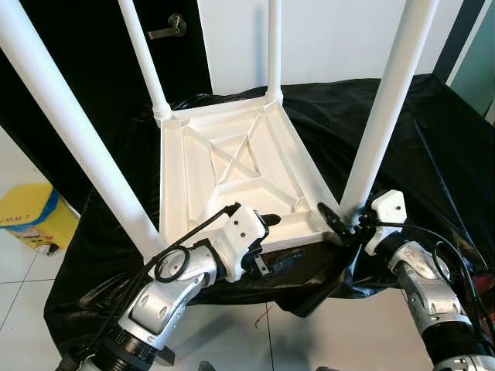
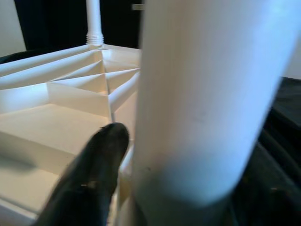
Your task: Building children table
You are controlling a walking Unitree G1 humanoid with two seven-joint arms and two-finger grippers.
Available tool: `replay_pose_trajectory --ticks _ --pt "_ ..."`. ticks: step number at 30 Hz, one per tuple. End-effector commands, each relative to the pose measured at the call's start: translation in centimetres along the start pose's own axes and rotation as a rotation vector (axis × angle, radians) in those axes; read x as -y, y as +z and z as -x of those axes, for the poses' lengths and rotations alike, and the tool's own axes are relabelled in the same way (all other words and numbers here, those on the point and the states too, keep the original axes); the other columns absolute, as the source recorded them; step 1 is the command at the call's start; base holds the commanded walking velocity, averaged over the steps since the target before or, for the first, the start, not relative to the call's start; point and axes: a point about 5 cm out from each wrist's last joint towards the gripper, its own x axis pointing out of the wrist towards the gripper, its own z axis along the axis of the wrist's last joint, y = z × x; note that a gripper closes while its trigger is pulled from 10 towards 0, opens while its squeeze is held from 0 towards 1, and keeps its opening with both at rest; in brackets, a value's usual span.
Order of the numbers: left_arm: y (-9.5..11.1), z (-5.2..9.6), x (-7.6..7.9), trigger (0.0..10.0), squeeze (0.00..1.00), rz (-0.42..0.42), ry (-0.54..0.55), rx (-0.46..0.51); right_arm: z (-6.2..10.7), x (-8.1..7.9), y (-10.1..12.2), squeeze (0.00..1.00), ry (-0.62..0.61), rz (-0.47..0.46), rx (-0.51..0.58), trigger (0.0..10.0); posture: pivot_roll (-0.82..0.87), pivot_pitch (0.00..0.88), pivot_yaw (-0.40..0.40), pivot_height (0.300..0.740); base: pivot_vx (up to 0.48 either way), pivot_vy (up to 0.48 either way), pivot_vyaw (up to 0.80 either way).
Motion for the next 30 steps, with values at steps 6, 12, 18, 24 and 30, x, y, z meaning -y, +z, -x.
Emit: replay_pose_trajectory --ticks 6,12,18,24,30 --pt "-0.5 0.0 0.4 10.0 0.0 -0.015 -0.074 -0.022 0.3 -0.2 -0.2 0.0 -0.029 -0.017 -0.007 0.0 -0.13 0.0 0.048 0.74 0.0 0.0 0.0" --pt "-0.6 -0.1 0.4 10.0 0.0 -0.014 -0.068 -0.027 0.2 -0.2 -0.2 0.0 -0.044 -0.016 -0.013 0.0 -0.13 0.0 0.047 0.74 0.0 0.0 0.0" --pt "-0.8 -0.2 -0.6 10.0 0.0 -0.005 0.018 -0.039 0.0 -0.8 -0.5 0.0 -0.234 -0.037 -0.039 10.0 -0.12 0.0 0.042 0.74 0.0 0.0 0.0" --pt "-1.0 -0.3 -1.3 10.0 0.0 0.017 0.099 -0.042 -0.3 -2.4 -1.0 0.0 -0.532 -0.101 -0.086 10.0 -0.11 0.0 0.044 0.74 0.0 0.0 0.0" --pt "-0.8 -0.3 -1.8 10.0 0.0 -0.008 0.138 -0.027 -0.6 -4.0 -1.1 0.0 -0.672 -0.142 -0.1 10.0 -0.1 0.0 0.046 0.74 0.0 0.0 0.0"
